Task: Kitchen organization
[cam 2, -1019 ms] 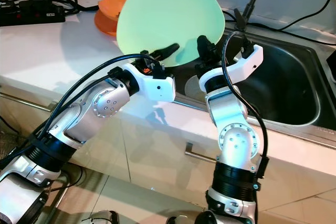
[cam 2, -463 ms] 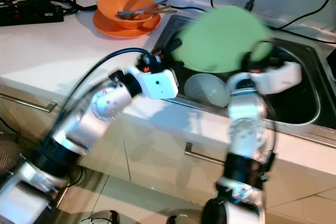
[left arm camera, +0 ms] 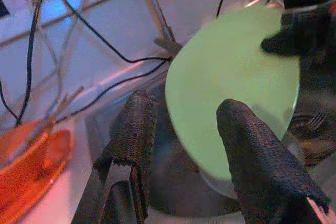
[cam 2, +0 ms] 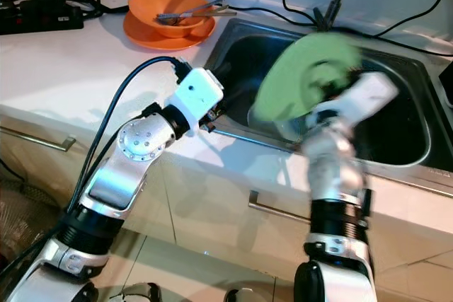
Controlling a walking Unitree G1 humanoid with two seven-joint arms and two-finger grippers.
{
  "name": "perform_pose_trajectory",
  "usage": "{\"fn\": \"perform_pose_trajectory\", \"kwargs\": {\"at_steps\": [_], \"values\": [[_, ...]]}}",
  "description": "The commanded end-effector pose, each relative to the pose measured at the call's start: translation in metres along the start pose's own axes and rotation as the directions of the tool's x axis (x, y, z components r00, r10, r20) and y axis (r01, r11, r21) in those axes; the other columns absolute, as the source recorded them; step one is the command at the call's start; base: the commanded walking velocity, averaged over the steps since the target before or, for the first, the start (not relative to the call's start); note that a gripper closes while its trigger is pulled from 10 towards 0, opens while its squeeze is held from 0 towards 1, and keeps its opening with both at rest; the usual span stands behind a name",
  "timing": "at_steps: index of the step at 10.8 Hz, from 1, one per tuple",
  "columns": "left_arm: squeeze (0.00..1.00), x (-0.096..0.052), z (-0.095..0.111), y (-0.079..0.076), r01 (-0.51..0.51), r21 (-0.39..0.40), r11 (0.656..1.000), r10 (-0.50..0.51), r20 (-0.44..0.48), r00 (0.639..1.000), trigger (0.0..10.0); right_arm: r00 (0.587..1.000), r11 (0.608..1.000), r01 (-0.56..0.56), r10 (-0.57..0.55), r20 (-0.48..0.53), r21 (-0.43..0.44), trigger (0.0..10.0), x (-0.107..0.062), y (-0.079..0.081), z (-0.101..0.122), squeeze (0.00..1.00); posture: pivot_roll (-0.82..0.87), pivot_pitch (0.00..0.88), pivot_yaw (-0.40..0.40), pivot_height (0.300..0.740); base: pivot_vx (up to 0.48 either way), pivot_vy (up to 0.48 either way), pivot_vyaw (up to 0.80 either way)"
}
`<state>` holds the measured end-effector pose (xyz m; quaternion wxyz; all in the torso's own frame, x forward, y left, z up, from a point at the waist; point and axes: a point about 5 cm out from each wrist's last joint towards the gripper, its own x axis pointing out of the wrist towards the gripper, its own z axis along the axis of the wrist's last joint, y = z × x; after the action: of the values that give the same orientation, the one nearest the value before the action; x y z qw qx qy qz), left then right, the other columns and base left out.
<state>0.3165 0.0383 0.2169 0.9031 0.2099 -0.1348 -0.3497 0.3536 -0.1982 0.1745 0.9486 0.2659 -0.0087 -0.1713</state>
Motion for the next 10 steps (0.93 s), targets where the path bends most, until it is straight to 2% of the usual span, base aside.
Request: {"fn": "perform_pose_trajectory", "kwargs": {"at_steps": [1, 3, 4, 6, 10], "values": [[0.00, -0.001, 0.002, -0.001, 0.007, -0.039, 0.999, -0.007, -0.001, 1.000, 10.0, 0.999, 1.000, -0.022, 0.023, 0.027, -0.022, 10.0, 0.005, 0.005, 0.008, 0.00, 0.06, 0.077, -0.087, 0.740, 0.000, 0.000, 0.00], [0.00, -0.004, -0.005, -0.005, 0.031, -0.155, 0.987, -0.043, -0.070, 0.997, 10.0, 0.997, 0.997, -0.046, 0.043, -0.057, -0.054, 10.0, 0.014, 0.010, -0.008, 0.00, 0.07, 0.078, -0.094, 0.740, 0.000, 0.000, 0.00], [0.00, -0.006, -0.011, -0.010, 0.057, -0.222, 0.973, -0.082, -0.105, 0.991, 10.0, 0.994, 0.998, -0.041, 0.036, -0.103, -0.041, 10.0, 0.018, 0.010, -0.017, 0.00, 0.07, 0.079, -0.099, 0.740, 0.000, 0.000, 0.00], [0.00, -0.012, -0.022, -0.018, 0.078, -0.255, 0.964, -0.129, -0.190, 0.973, 10.0, 0.986, 0.999, -0.010, 0.001, -0.164, -0.051, 10.0, 0.025, 0.005, -0.026, 0.00, 0.07, 0.081, -0.102, 0.740, 0.000, 0.000, 0.00], [0.00, -0.019, -0.025, -0.026, 0.101, -0.309, 0.946, -0.183, -0.252, 0.950, 10.0, 0.977, 0.997, 0.016, -0.032, -0.212, -0.078, 10.0, 0.030, -0.001, -0.036, 0.00, 0.08, 0.087, -0.107, 0.740, 0.000, 0.000, 0.00]]}}
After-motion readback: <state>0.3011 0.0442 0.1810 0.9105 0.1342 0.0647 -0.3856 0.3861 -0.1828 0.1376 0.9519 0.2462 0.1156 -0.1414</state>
